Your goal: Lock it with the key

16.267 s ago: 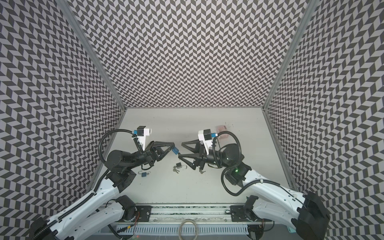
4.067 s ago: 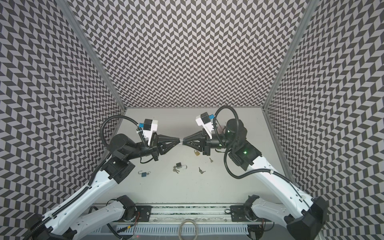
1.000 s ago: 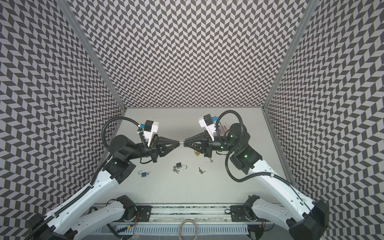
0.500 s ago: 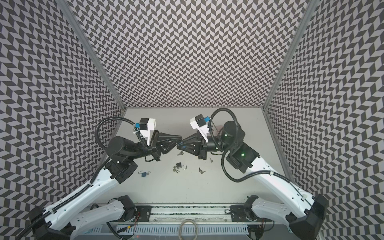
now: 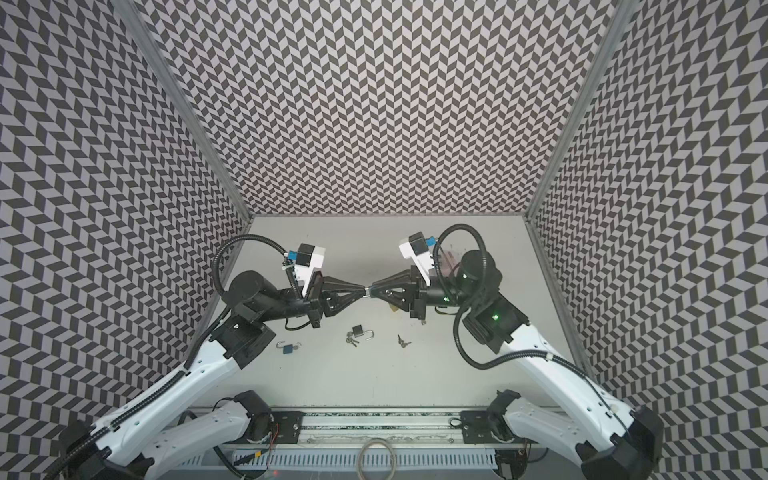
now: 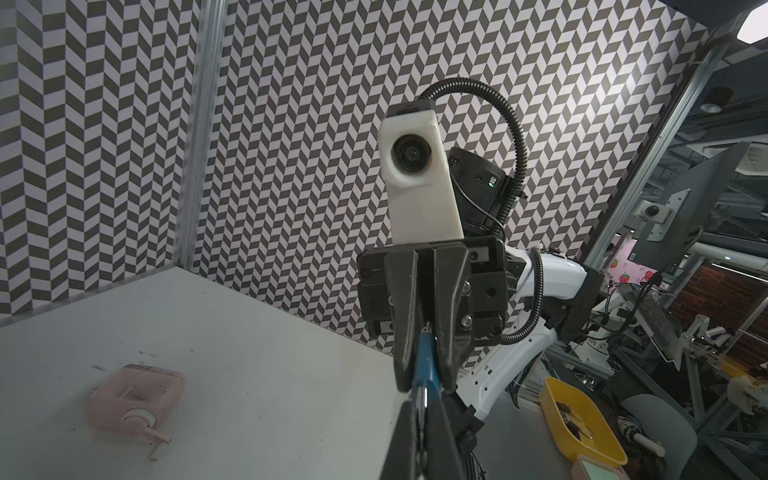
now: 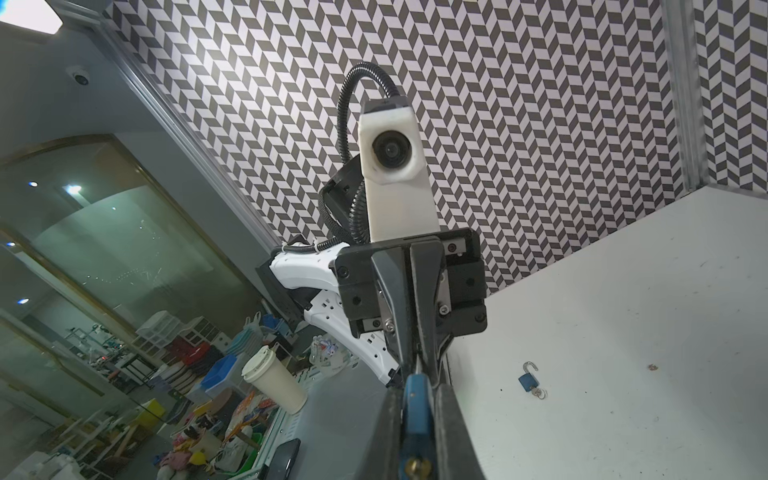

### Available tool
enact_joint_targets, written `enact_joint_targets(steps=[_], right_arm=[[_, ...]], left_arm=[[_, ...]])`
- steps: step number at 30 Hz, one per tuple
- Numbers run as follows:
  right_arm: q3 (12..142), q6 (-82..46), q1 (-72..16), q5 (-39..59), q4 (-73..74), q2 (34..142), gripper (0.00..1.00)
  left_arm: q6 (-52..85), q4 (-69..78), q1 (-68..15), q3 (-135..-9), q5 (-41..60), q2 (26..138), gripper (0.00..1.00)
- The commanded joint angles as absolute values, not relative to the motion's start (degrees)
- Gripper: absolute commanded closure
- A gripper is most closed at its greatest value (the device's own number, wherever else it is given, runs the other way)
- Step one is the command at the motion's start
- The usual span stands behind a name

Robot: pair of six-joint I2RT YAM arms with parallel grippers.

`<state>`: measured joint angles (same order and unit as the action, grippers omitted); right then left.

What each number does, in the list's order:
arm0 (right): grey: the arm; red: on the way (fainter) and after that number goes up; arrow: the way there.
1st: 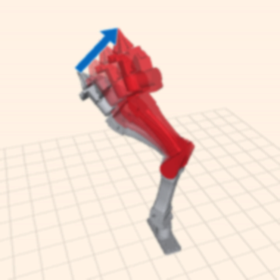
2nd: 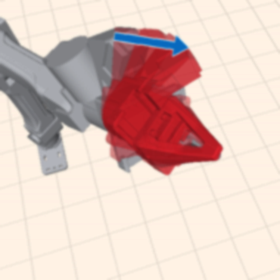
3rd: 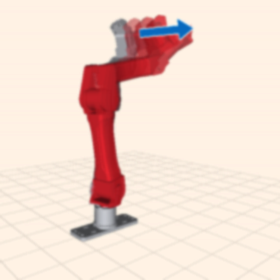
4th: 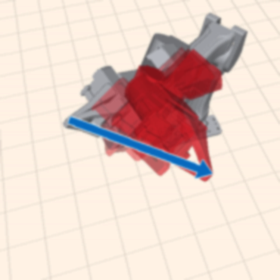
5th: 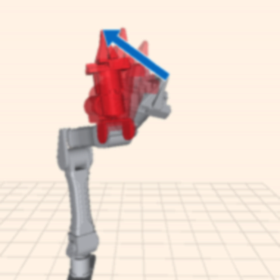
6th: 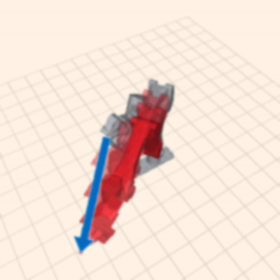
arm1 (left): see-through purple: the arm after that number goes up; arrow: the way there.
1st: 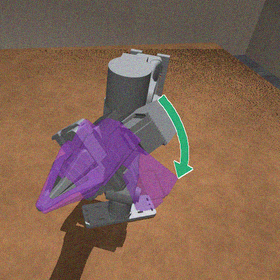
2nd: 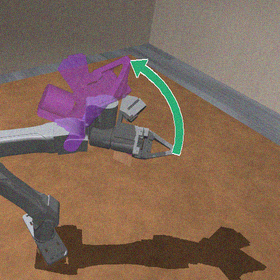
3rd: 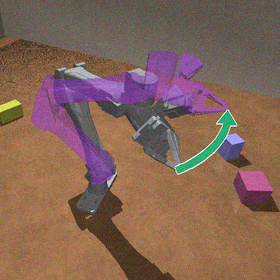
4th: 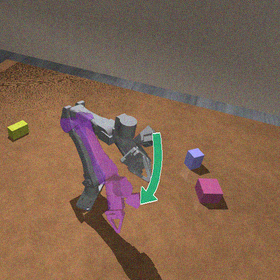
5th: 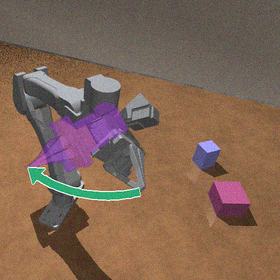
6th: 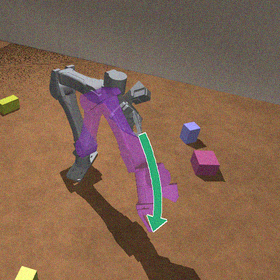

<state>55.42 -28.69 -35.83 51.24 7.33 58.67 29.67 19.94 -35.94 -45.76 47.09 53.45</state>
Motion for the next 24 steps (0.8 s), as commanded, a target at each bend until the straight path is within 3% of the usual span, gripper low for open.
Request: enact_joint_targets(steps=[1,10,14,20,24], right_arm=[[56.1,-30.6,-33.3,49.3,16.4,55.3,1.00],[55.6,-30.8,-33.3,50.2,16.0,56.5,1.00],[55.5,-30.9,-33.4,51.1,16.4,56.8,1.00],[55.5,-30.8,-33.4,51.8,16.2,56.8,1.00],[55.5,-30.8,-33.4,52.6,16.4,57.2,1.00]], left_arm=[[30.6,19.1,-33.1,-44.7,48.8,51.0,1.00],[32.8,22.5,-33.3,-45.0,50.1,50.7,1.00],[33.8,24.1,-33.2,-45.1,50.1,51.0,0.80],[34.1,24.4,-33.3,-45.2,50.1,51.3,0.73],[34.3,24.9,-33.5,-45.5,50.8,52.2,0.60]])
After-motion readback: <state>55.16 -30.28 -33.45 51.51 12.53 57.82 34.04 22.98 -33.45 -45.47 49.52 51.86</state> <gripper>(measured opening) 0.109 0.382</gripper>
